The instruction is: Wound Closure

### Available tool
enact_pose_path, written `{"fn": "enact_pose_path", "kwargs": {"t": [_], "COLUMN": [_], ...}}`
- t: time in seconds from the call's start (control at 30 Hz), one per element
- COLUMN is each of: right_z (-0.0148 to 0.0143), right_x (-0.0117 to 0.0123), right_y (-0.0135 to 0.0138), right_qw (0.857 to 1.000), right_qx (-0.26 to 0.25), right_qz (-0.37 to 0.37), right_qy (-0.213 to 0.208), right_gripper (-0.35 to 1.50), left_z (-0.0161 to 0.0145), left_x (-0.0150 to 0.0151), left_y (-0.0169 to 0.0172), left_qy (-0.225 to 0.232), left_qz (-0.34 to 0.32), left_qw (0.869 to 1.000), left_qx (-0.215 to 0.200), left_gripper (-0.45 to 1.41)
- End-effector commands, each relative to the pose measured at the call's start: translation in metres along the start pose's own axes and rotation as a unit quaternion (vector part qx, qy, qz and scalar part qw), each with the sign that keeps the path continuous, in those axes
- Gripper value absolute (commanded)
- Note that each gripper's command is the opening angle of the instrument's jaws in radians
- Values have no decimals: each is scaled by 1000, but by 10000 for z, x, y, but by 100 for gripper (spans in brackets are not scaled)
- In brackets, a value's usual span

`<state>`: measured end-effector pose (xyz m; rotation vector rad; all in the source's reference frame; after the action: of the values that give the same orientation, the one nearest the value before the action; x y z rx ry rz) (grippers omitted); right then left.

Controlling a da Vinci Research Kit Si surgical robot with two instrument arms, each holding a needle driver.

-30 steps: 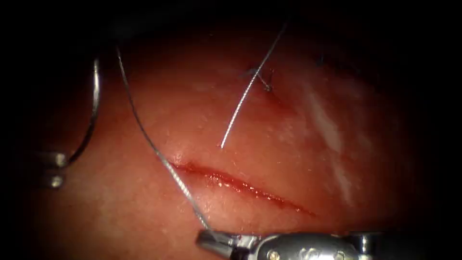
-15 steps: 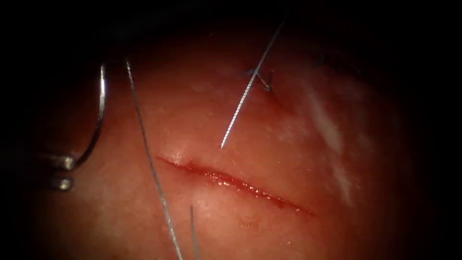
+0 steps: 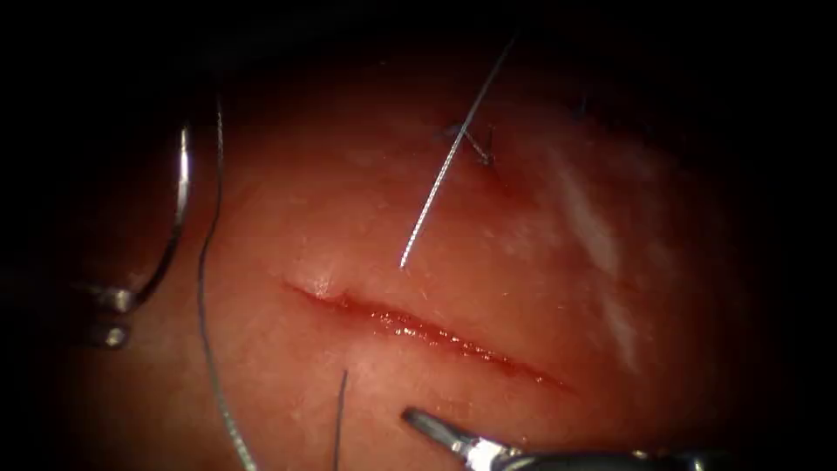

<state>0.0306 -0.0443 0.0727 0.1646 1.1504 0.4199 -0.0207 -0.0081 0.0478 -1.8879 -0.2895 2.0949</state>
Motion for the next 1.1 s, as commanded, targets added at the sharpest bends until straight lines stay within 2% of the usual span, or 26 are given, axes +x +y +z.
{"fn": "enact_pose_path", "kwargs": {"t": [0.03,0.27,0.6,0.63,0.67,0.7,0.77,0.9,1.1], "right_z": [21,54,62,63,64,64,63,53,15], "right_x": [-3,-12,-20,-20,-20,-20,-20,-19,-13], "right_y": [-1,3,27,28,27,27,25,16,-15], "right_qw": [1000,1000,1000,1000,1000,1000,1000,1000,999], "right_qx": [1,-3,-19,-21,-12,-8,-1,10,29], "right_qz": [-6,-15,-12,-11,-15,-15,-15,-18,-13], "right_qy": [3,-8,-14,-15,-13,-11,-8,-8,-10], "right_gripper": [118,114,103,88,40,10,-35,-35,-35], "left_z": [5,4,3,3,3,3,3,3,6], "left_x": [-7,-7,-7,-7,-7,-7,-7,-7,-6], "left_y": [-2,-2,-2,-2,-2,-2,-2,-2,-2], "left_qy": [1,1,1,1,1,1,1,1,1], "left_qz": [1,-2,-2,-2,-2,-2,-2,-2,-2], "left_qw": [1000,1000,1000,1000,1000,1000,1000,1000,1000], "left_qx": [0,0,-1,0,-1,-1,-1,0,1], "left_gripper": [-45,-45,-45,-45,-45,-45,-45,-45,-45]}}
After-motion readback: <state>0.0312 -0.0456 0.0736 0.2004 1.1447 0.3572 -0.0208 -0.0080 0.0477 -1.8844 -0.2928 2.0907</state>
